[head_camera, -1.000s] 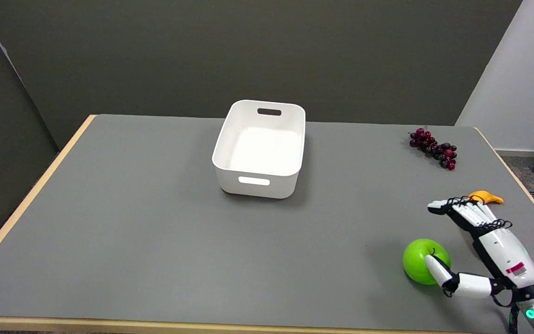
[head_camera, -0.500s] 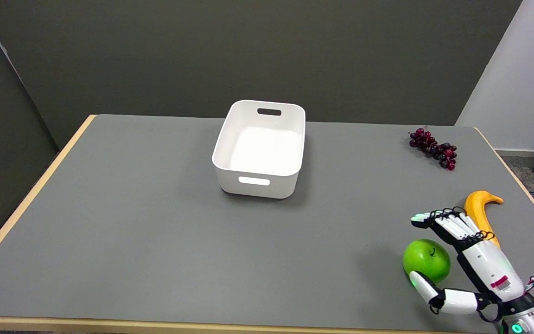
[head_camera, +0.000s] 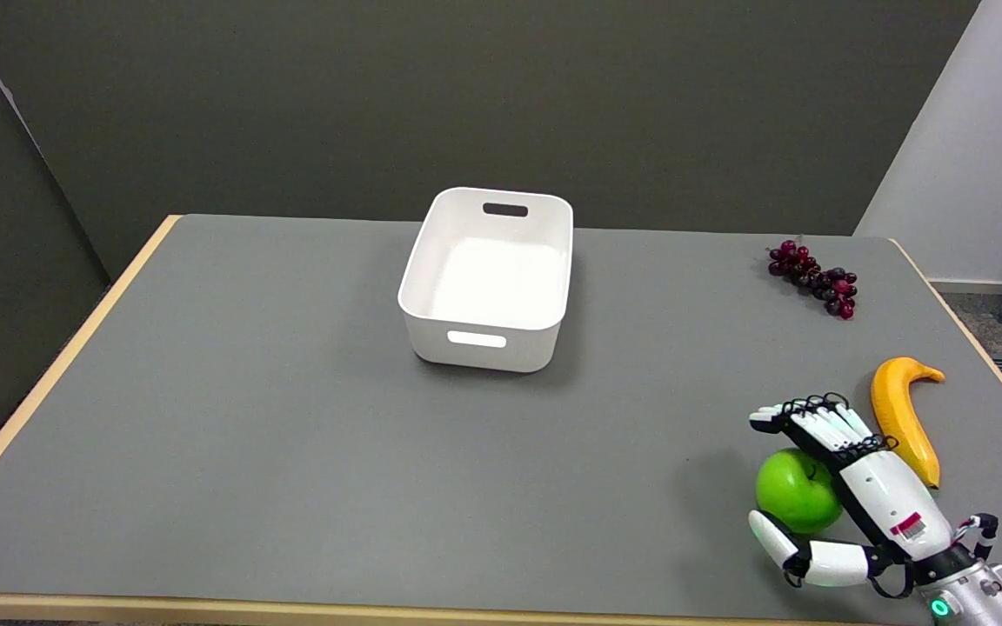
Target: Pick up the green apple.
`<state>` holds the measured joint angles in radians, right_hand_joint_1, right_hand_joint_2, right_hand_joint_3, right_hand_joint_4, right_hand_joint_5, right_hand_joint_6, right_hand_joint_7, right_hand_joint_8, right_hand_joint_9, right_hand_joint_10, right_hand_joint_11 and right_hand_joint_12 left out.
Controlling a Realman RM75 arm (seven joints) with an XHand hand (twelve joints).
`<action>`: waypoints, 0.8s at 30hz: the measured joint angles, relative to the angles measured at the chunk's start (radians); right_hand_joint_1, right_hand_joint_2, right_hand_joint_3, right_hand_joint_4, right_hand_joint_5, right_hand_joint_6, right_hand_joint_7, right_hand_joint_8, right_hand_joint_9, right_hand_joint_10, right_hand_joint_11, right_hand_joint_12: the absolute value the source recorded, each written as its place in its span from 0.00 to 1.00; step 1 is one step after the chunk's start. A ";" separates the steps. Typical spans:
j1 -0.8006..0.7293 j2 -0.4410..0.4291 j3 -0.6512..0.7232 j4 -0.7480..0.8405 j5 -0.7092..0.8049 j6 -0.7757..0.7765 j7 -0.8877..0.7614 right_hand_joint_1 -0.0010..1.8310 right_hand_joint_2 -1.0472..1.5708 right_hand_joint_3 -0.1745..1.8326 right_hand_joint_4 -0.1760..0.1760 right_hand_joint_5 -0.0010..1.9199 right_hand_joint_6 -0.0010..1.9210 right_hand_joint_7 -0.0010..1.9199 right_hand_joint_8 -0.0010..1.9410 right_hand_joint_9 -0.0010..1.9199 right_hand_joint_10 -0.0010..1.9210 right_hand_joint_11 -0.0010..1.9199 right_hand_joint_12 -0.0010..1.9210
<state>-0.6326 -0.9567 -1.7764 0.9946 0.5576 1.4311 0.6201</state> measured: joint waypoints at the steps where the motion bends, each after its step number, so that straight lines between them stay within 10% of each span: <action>1: 0.002 0.000 -0.002 -0.004 0.002 -0.003 -0.001 0.28 0.63 0.55 0.27 0.16 0.32 0.16 0.28 0.08 0.40 0.00 0.51; 12: 0.019 0.000 -0.016 -0.037 0.019 -0.021 -0.005 0.40 0.65 0.53 0.26 0.18 0.35 0.23 0.31 0.19 0.53 0.09 0.73; 16: 0.028 -0.001 -0.019 -0.045 0.021 -0.024 -0.007 0.43 0.69 0.52 0.12 0.27 0.58 0.37 0.58 0.35 0.70 0.28 0.95; 18: 0.033 -0.001 -0.020 -0.049 0.022 -0.023 -0.008 0.56 0.84 0.25 0.01 0.34 0.80 0.40 0.70 0.42 0.73 0.23 1.00; 24: 0.054 -0.009 -0.025 -0.070 0.021 0.006 -0.027 0.56 0.72 0.50 0.36 0.42 0.80 0.40 0.99 0.45 1.00 0.16 1.00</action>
<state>-0.5785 -0.9654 -1.8013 0.9242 0.5784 1.4368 0.5934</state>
